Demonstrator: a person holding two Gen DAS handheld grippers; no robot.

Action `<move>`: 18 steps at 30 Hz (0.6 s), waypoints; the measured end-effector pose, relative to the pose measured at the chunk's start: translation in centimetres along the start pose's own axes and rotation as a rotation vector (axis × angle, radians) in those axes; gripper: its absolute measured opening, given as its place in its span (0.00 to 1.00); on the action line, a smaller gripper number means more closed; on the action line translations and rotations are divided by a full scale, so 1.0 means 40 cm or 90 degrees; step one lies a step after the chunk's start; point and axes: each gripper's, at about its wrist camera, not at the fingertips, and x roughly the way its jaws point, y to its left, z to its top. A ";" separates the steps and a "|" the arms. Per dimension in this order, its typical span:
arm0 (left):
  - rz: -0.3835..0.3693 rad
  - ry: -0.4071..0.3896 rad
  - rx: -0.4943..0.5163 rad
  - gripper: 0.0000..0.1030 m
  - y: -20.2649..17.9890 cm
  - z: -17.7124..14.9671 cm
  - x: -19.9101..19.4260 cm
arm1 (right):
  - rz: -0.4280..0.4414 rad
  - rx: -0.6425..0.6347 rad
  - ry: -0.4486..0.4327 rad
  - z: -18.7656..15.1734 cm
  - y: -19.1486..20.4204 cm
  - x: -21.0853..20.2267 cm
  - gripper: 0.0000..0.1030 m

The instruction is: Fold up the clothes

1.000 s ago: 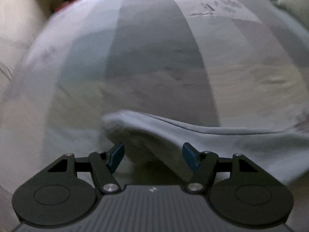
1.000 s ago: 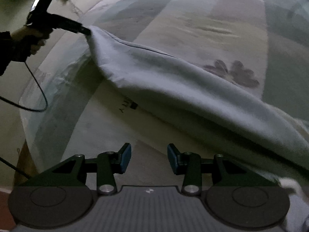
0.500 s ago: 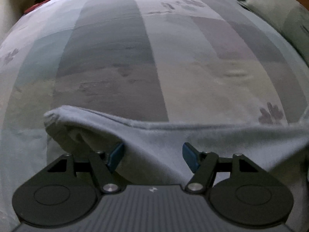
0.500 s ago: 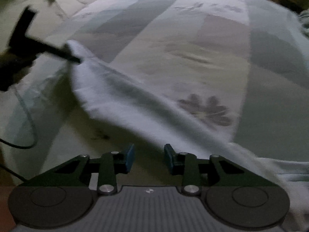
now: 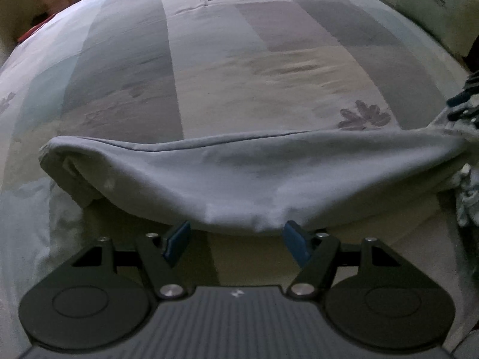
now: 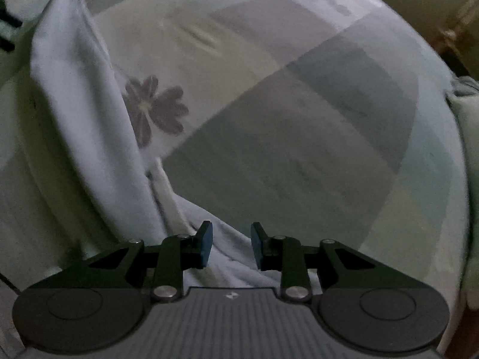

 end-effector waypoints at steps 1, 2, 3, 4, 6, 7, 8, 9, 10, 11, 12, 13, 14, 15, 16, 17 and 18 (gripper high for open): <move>0.003 -0.003 -0.007 0.68 -0.016 0.003 -0.004 | 0.010 -0.014 0.004 0.001 -0.007 0.015 0.32; 0.004 -0.004 -0.013 0.68 -0.031 0.007 -0.006 | 0.028 -0.018 -0.003 0.003 -0.015 0.020 0.32; 0.004 -0.003 -0.017 0.70 -0.047 0.010 -0.006 | 0.048 -0.020 -0.013 0.006 -0.024 0.022 0.32; 0.004 -0.003 -0.020 0.70 -0.062 0.013 -0.005 | 0.064 -0.021 -0.027 0.008 -0.028 0.023 0.32; 0.002 0.003 -0.023 0.70 -0.094 0.022 0.001 | 0.092 -0.034 -0.045 0.011 -0.032 0.031 0.32; 0.001 0.006 -0.023 0.70 -0.110 0.027 0.006 | 0.111 -0.052 -0.040 0.008 -0.030 0.042 0.32; 0.000 0.009 -0.022 0.70 -0.126 0.032 0.010 | 0.131 -0.071 -0.029 0.004 -0.027 0.057 0.32; 0.000 0.010 -0.019 0.70 -0.141 0.037 0.014 | 0.145 -0.088 -0.022 -0.001 -0.023 0.072 0.32; -0.002 0.011 -0.015 0.70 -0.155 0.041 0.017 | 0.156 -0.101 -0.017 -0.006 -0.021 0.084 0.32; -0.004 0.011 -0.011 0.70 -0.168 0.046 0.019 | 0.168 -0.114 -0.013 -0.010 -0.020 0.097 0.32; -0.005 0.011 -0.009 0.70 -0.181 0.050 0.022 | 0.175 -0.125 -0.013 -0.013 -0.017 0.104 0.33; -0.004 0.013 -0.008 0.70 -0.190 0.053 0.025 | 0.179 -0.136 -0.017 -0.015 -0.014 0.110 0.34; -0.003 0.015 -0.008 0.70 -0.198 0.056 0.030 | 0.184 -0.146 -0.021 -0.014 -0.013 0.116 0.35; -0.003 0.017 -0.008 0.70 -0.205 0.059 0.035 | 0.188 -0.152 -0.025 -0.013 -0.013 0.122 0.37; -0.002 0.019 -0.008 0.70 -0.213 0.062 0.039 | 0.192 -0.160 -0.032 -0.014 -0.013 0.126 0.40; -0.002 0.021 -0.009 0.70 -0.220 0.065 0.043 | 0.197 -0.168 -0.039 -0.016 -0.012 0.129 0.41; -0.004 0.022 -0.010 0.70 -0.227 0.067 0.045 | 0.201 -0.170 -0.041 -0.017 -0.013 0.131 0.43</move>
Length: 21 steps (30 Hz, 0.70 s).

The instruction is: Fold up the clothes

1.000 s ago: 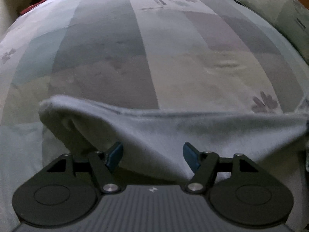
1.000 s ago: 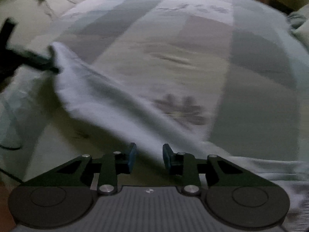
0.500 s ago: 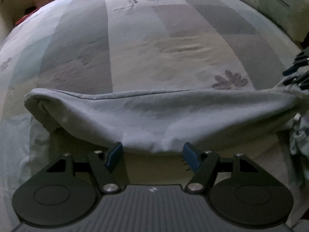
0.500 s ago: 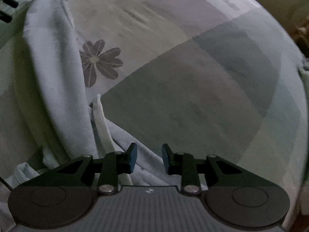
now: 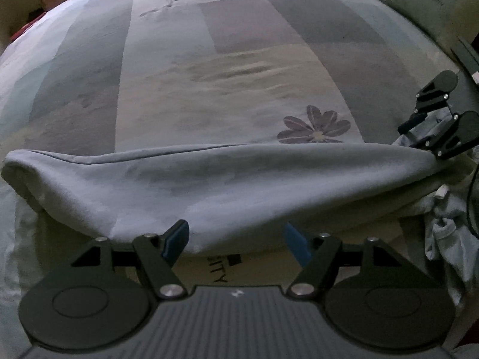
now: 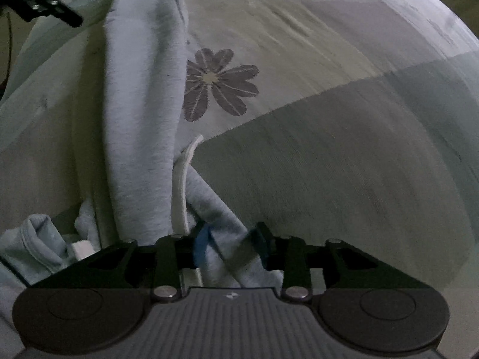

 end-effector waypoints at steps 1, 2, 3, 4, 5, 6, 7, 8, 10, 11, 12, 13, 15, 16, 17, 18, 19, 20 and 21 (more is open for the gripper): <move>-0.002 0.001 0.000 0.70 -0.008 0.002 0.002 | 0.004 0.001 -0.001 -0.001 -0.001 0.001 0.44; -0.005 0.003 0.003 0.70 -0.017 0.005 0.005 | 0.011 0.001 0.004 -0.001 -0.001 0.001 0.44; -0.006 0.004 0.005 0.70 -0.023 0.007 0.007 | 0.019 0.002 0.012 -0.001 0.000 0.001 0.39; -0.006 0.005 0.008 0.70 -0.029 0.009 0.008 | 0.017 0.001 0.016 0.001 0.002 -0.001 0.28; -0.006 0.006 0.009 0.70 -0.035 0.012 0.009 | 0.013 0.000 0.019 0.003 0.005 -0.005 0.23; -0.005 0.008 0.010 0.70 -0.039 0.015 0.011 | 0.008 -0.001 0.022 0.005 0.007 -0.009 0.15; -0.005 0.009 0.009 0.70 -0.041 0.017 0.012 | 0.002 0.001 0.020 0.006 0.007 -0.016 0.12; -0.006 0.010 0.008 0.70 -0.042 0.019 0.014 | -0.008 0.007 0.013 0.006 0.004 -0.024 0.11; -0.005 0.011 0.007 0.70 -0.044 0.022 0.016 | -0.043 0.028 -0.008 0.007 -0.012 -0.046 0.11; -0.004 0.012 0.007 0.70 -0.045 0.024 0.018 | -0.064 0.039 -0.020 0.009 -0.021 -0.059 0.11; -0.004 0.013 0.007 0.70 -0.047 0.026 0.020 | -0.085 0.050 -0.031 0.010 -0.034 -0.071 0.11; -0.003 0.015 0.007 0.70 -0.049 0.027 0.022 | -0.106 0.063 -0.037 0.011 -0.051 -0.079 0.11; -0.004 0.014 0.008 0.70 -0.053 0.032 0.024 | -0.145 0.091 -0.049 0.010 -0.088 -0.098 0.10; -0.005 0.014 0.009 0.70 -0.055 0.035 0.024 | -0.163 0.101 -0.053 0.009 -0.106 -0.103 0.10; -0.007 0.012 0.008 0.70 -0.056 0.036 0.025 | -0.178 0.109 -0.053 0.011 -0.123 -0.107 0.10; -0.007 0.011 0.007 0.70 -0.056 0.037 0.025 | -0.196 0.118 -0.051 0.012 -0.137 -0.107 0.10; -0.008 0.010 0.006 0.70 -0.056 0.038 0.026 | -0.215 0.127 -0.049 0.013 -0.151 -0.106 0.10; -0.009 0.009 0.005 0.70 -0.055 0.039 0.027 | -0.231 0.139 -0.044 0.012 -0.168 -0.101 0.10; -0.009 0.008 0.003 0.70 -0.054 0.039 0.028 | -0.243 0.157 -0.040 0.010 -0.184 -0.094 0.10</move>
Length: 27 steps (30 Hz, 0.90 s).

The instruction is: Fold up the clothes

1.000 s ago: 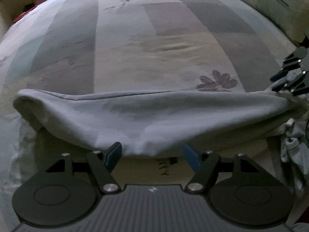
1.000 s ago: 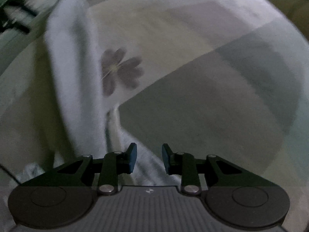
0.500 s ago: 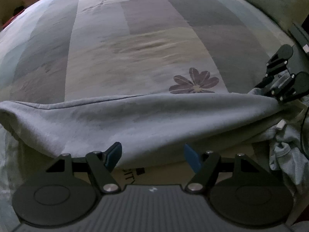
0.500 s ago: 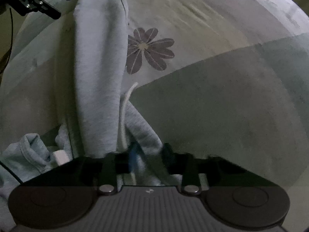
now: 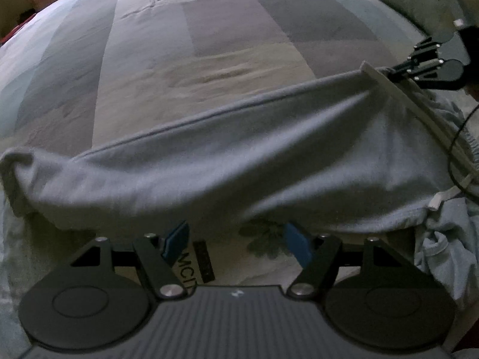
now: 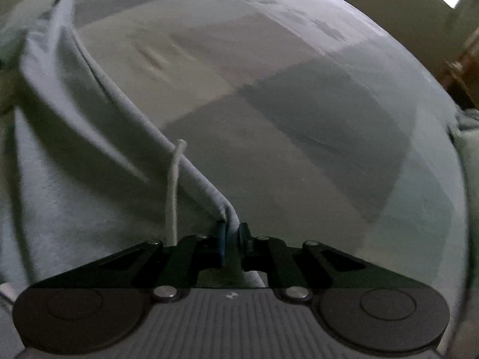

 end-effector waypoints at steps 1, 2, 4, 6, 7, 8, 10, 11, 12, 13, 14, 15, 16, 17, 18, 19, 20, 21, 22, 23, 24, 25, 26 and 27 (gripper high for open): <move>0.001 -0.002 -0.002 0.70 0.002 -0.001 0.000 | -0.005 0.019 0.004 -0.001 -0.011 0.012 0.10; 0.002 -0.004 -0.005 0.70 0.004 -0.002 0.001 | -0.006 0.039 0.007 -0.003 -0.022 0.023 0.10; -0.001 -0.004 -0.013 0.70 0.009 -0.006 0.004 | -0.017 0.052 0.009 -0.007 -0.017 0.033 0.12; -0.002 -0.002 -0.020 0.70 0.014 -0.011 0.007 | -0.018 0.070 0.016 -0.009 -0.008 0.040 0.17; -0.002 0.000 -0.020 0.70 0.015 -0.014 0.008 | -0.008 0.085 0.010 -0.009 -0.013 0.029 0.18; -0.002 0.001 -0.019 0.70 0.017 -0.015 0.008 | 0.004 0.100 0.001 -0.010 -0.021 0.014 0.19; -0.004 0.004 -0.018 0.70 0.021 -0.020 0.011 | 0.015 0.133 -0.022 -0.022 -0.047 -0.022 0.26; -0.005 0.006 -0.019 0.70 0.023 -0.023 0.012 | 0.015 0.149 -0.029 -0.031 -0.066 -0.044 0.29; -0.005 0.008 -0.023 0.70 0.026 -0.027 0.014 | 0.007 0.163 -0.028 -0.044 -0.085 -0.056 0.33; -0.006 0.010 -0.026 0.70 0.029 -0.031 0.017 | -0.002 0.176 -0.023 -0.059 -0.103 -0.064 0.39; -0.006 0.012 -0.029 0.70 0.033 -0.036 0.019 | -0.003 0.187 -0.013 -0.078 -0.121 -0.068 0.42; -0.008 0.014 -0.034 0.70 0.035 -0.040 0.021 | -0.001 0.196 -0.001 -0.098 -0.139 -0.070 0.45; -0.011 0.015 -0.039 0.70 0.037 -0.044 0.023 | 0.002 0.205 0.011 -0.119 -0.156 -0.072 0.45; -0.016 0.016 -0.043 0.70 0.037 -0.048 0.024 | 0.011 0.210 0.024 -0.136 -0.162 -0.066 0.46; -0.019 0.018 -0.045 0.70 0.035 -0.051 0.026 | 0.023 0.213 0.037 -0.152 -0.164 -0.057 0.46; -0.022 0.020 -0.046 0.70 0.033 -0.053 0.029 | 0.035 0.216 0.050 -0.167 -0.166 -0.047 0.46; -0.023 0.023 -0.044 0.70 0.029 -0.055 0.031 | 0.031 0.209 0.059 -0.180 -0.157 -0.037 0.46; -0.025 0.026 -0.042 0.70 0.026 -0.056 0.034 | 0.021 0.199 0.067 -0.191 -0.143 -0.026 0.46; -0.027 0.029 -0.042 0.70 0.024 -0.058 0.036 | -0.002 0.199 0.083 -0.195 -0.131 -0.014 0.46; -0.027 0.035 -0.045 0.70 0.023 -0.060 0.038 | -0.031 0.203 0.101 -0.196 -0.120 -0.002 0.46; -0.027 0.040 -0.048 0.70 0.023 -0.062 0.039 | -0.037 0.216 0.097 -0.197 -0.113 -0.003 0.46; -0.026 0.042 -0.052 0.70 0.026 -0.065 0.038 | -0.032 0.232 0.082 -0.194 -0.106 -0.011 0.46; -0.025 0.044 -0.056 0.70 0.029 -0.067 0.038 | -0.025 0.241 0.069 -0.192 -0.098 -0.025 0.46; -0.023 0.045 -0.061 0.70 0.032 -0.070 0.038 | -0.018 0.248 0.057 -0.190 -0.089 -0.041 0.46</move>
